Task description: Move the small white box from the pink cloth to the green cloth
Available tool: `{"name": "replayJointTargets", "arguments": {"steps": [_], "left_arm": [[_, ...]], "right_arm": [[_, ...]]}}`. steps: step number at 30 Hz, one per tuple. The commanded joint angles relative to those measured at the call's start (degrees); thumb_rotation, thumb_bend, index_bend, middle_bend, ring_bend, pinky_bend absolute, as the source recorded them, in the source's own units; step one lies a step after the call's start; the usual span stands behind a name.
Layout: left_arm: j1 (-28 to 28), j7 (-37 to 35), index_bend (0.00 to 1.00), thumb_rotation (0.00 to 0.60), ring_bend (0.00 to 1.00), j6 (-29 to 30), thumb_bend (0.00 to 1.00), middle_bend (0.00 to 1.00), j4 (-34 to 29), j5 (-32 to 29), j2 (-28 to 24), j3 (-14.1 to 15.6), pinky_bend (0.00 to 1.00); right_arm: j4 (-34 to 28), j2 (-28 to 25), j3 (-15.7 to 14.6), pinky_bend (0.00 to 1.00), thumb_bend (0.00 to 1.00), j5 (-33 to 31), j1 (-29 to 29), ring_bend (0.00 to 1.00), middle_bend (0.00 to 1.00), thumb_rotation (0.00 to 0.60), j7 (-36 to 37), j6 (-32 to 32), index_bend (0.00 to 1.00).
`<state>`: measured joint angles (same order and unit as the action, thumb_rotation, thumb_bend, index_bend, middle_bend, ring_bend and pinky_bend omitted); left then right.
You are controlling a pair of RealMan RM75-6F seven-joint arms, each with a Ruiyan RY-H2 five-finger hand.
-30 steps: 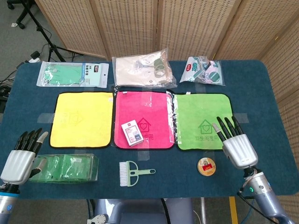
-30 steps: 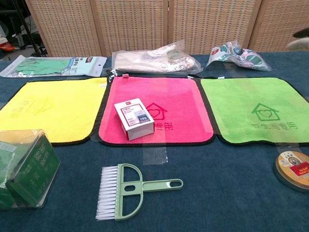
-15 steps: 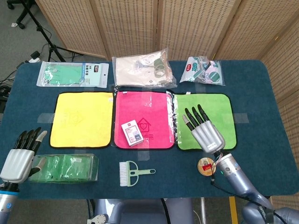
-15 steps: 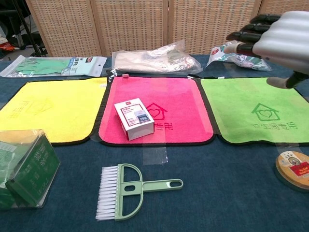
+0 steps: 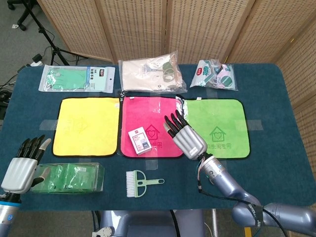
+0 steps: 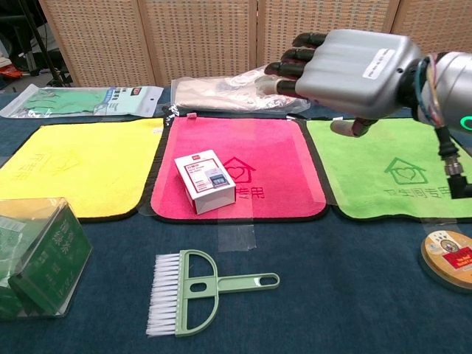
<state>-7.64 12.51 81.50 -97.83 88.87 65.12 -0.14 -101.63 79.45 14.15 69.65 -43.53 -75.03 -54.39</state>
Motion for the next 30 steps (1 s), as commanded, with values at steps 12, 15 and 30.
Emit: {"name": "replayJointTargets", "arguments": {"steps": [12,15,30], "left_arm": [[-0.8,-0.9,0.00,0.600,0.00,-1.9,0.34,0.00,0.5,-1.1,0.1,0.1,0.00],[-0.9,-1.4,0.00,0.600,0.00,-1.9,0.34,0.00,0.4,-1.0,0.0,0.1,0.00],[-1.2,-2.3,0.00,0.600,0.00,-2.2,0.34,0.00,0.7,-0.8,0.0,0.3,0.00]], "right_arm": [[9.0,11.4,-3.0,0.00,0.41,-3.2,-9.8,0.00,0.00,0.600,1.8,5.3,0.07],[9.8,13.2,-3.1,0.00,0.41,-4.5,-11.1,0.00,0.00,0.600,2.4,5.4,0.07],[11.4,16.9,-3.8,0.00,0.41,-9.1,-15.8,0.00,0.00,0.600,-0.2,3.7,0.07]]}}
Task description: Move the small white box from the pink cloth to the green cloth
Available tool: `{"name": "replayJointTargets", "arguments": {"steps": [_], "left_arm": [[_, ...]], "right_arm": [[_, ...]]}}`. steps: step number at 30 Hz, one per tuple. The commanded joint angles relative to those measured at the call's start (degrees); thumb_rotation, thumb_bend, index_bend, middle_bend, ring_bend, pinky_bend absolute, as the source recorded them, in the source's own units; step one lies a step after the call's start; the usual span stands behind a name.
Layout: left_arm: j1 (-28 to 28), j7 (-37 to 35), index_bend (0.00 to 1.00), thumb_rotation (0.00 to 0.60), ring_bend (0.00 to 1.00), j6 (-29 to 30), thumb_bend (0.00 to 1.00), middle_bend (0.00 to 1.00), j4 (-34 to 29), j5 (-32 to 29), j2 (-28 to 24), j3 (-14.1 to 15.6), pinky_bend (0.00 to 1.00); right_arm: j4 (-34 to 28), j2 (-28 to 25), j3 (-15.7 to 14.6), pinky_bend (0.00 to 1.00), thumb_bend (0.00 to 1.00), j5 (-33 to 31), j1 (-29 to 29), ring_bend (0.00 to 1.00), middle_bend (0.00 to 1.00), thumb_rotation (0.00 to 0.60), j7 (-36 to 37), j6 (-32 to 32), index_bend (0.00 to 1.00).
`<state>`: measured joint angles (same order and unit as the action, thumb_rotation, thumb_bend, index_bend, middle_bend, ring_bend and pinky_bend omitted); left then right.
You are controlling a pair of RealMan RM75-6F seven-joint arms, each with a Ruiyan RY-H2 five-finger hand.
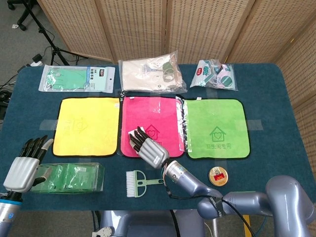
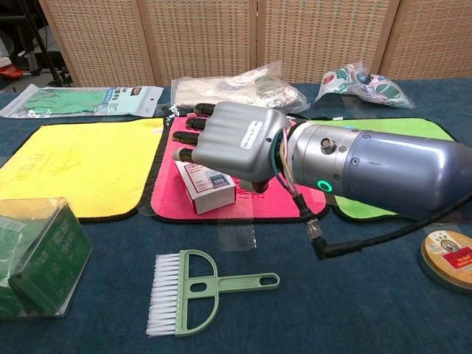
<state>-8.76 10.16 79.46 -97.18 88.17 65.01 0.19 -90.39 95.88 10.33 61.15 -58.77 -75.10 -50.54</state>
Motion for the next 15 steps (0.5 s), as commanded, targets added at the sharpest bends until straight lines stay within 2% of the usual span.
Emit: {"name": "replayJointTargets", "arguments": {"steps": [1,15], "left_arm": [[-0.1,0.1,0.00,0.600,0.00,-0.3,0.34,0.00,0.1,-0.2,0.1,0.0,0.00],[-0.5,-0.3,0.00,0.600,0.00,-1.1,0.34,0.00,0.0,-0.7,0.0,0.2,0.00]], "right_arm": [[0.3,0.7,0.0,0.00,0.41,-0.9,-0.8,0.00,0.00,0.600,-0.3,-0.3,0.07],[3.1,4.4,-0.5,0.00,0.41,-5.1,-4.9,0.00,0.00,0.600,-1.2,-0.9,0.08]]}}
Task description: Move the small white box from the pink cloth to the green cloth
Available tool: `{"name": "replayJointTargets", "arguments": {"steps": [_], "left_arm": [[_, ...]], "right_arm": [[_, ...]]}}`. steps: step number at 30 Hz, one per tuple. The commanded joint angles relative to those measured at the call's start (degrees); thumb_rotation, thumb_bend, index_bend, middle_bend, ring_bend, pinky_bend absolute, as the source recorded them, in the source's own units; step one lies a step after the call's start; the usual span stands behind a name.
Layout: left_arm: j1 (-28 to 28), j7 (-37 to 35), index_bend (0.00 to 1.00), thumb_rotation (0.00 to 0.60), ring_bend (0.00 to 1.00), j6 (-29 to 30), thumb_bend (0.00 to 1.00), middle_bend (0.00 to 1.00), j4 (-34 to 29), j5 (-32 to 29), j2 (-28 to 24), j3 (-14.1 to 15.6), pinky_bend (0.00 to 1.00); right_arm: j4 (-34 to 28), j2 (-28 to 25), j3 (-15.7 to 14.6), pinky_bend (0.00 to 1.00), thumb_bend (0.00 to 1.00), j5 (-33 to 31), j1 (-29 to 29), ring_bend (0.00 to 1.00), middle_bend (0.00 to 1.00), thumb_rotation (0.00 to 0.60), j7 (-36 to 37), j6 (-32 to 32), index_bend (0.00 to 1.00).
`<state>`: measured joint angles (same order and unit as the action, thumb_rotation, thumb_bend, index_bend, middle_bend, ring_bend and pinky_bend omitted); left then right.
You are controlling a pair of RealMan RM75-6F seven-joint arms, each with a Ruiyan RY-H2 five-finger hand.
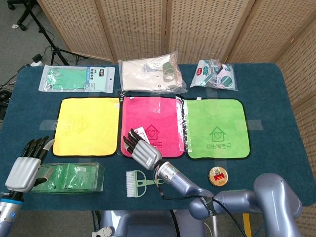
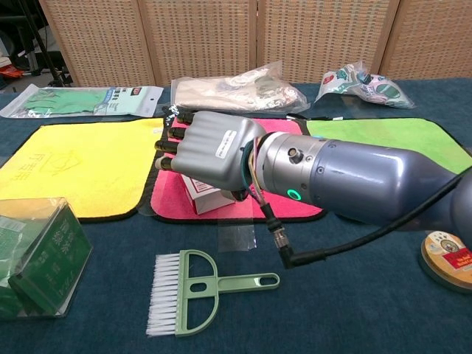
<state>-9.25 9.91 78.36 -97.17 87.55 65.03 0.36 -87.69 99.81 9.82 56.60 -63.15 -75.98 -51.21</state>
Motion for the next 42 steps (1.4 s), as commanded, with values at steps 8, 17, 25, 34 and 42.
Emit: {"name": "replayJointTargets", "arguments": {"steps": [8,17,25,34,42], "left_arm": [[-0.2,-0.7,0.00,0.600,0.00,-0.2,0.34,0.00,0.1,-0.2,-0.2,0.0,0.00],[-0.3,-0.9,0.00,0.600,0.00,-0.5,0.34,0.00,0.3,-0.5,-0.2,0.0,0.00],[-0.4,-0.9,0.00,0.600,0.00,-0.6,0.34,0.00,0.2,-0.4,-0.2,0.2,0.00],[-0.6,-0.9,0.00,0.600,0.00,-1.1,0.34,0.00,0.3,-0.4,-0.1,0.3,0.00],[-0.8,-0.7,0.00,0.600,0.00,-1.6,0.34,0.00,0.5,-0.5,0.1,0.5,0.00]], "right_arm": [[2.1,1.8,-0.7,0.00,0.53,-3.0,-2.8,0.00,0.00,0.600,-2.0,-0.4,0.09],[2.3,1.7,-1.6,0.00,0.57,-5.0,-4.7,0.00,0.00,0.600,-3.8,-1.3,0.09],[3.0,2.8,-2.6,0.00,0.69,-6.4,-6.3,0.00,0.00,0.600,-4.2,-1.2,0.10],[7.3,4.6,-3.5,0.00,0.78,-7.6,-7.6,0.00,0.00,0.600,-2.5,-0.2,0.10],[10.5,5.1,-4.6,0.00,0.78,-8.1,-7.9,0.00,0.00,0.600,-0.8,-0.2,0.10]]}}
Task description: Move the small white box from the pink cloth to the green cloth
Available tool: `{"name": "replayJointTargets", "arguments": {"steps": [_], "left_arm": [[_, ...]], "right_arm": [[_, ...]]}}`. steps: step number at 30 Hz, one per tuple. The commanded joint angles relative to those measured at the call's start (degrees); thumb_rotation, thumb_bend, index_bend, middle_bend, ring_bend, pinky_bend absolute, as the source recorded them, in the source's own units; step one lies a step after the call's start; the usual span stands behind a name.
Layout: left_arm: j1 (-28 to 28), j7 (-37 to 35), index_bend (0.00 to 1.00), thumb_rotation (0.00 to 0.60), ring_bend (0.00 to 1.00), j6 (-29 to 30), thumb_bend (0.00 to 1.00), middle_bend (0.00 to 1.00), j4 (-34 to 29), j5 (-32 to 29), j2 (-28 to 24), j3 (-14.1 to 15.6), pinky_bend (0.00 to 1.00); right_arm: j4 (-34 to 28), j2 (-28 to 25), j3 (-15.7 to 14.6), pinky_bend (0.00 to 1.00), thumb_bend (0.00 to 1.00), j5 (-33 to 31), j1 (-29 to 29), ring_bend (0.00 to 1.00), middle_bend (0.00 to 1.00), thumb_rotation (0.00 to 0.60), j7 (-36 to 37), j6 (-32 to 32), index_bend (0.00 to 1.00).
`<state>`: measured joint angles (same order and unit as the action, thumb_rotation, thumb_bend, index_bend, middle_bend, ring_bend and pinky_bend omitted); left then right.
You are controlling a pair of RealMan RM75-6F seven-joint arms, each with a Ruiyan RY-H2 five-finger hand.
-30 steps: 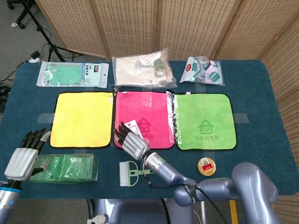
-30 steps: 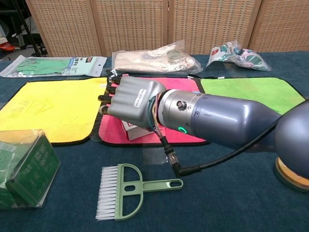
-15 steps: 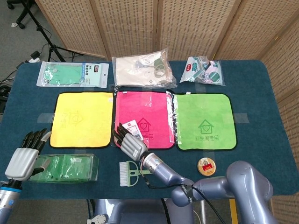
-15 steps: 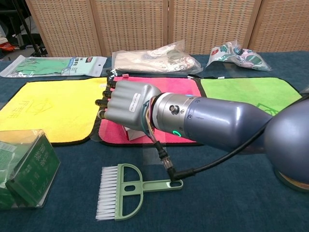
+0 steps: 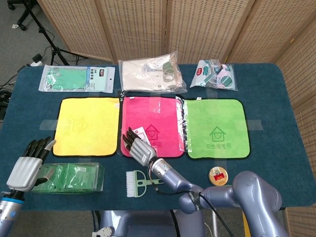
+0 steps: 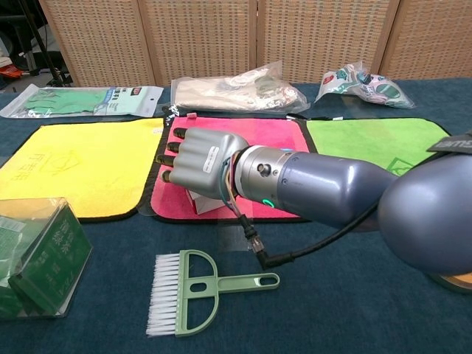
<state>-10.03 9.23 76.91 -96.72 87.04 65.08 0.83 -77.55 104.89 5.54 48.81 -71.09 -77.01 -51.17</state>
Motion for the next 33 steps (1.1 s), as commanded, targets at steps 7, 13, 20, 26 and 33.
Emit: {"name": "replayJointTargets", "arguments": {"steps": [7,13,20,26,33], "left_arm": [[-0.1,0.0,0.00,0.600,0.00,-0.2,0.34,0.00,-0.1,0.3,0.1,0.3,0.00],[0.0,0.2,0.00,0.600,0.00,0.0,0.34,0.00,-0.4,1.0,0.0,0.7,0.00],[0.0,0.5,0.00,0.600,0.00,0.1,0.34,0.00,-0.4,0.9,0.1,0.7,0.00],[0.1,0.3,0.00,0.600,0.00,0.3,0.34,0.00,-0.5,0.7,0.0,0.6,0.00],[0.0,0.1,0.00,0.600,0.00,0.3,0.34,0.00,-0.5,0.6,-0.2,0.6,0.00]], "right_arm": [[0.3,-0.7,-1.5,0.00,0.78,-2.0,0.3,0.00,0.00,0.600,-0.7,-1.7,0.10],[-1.2,-2.4,-2.1,0.00,0.78,-3.7,0.8,0.00,0.00,0.600,-1.8,-3.8,0.10],[-2.4,-3.9,-2.5,0.00,0.78,-5.4,1.1,0.00,0.00,0.600,-2.5,-5.0,0.10],[-2.7,-4.7,-3.1,0.00,0.78,-6.7,1.4,0.00,0.00,0.600,-2.8,-5.6,0.10],[-3.1,-5.6,-4.2,0.00,0.78,-7.5,2.0,0.00,0.00,0.600,-2.5,-6.2,0.10]]}}
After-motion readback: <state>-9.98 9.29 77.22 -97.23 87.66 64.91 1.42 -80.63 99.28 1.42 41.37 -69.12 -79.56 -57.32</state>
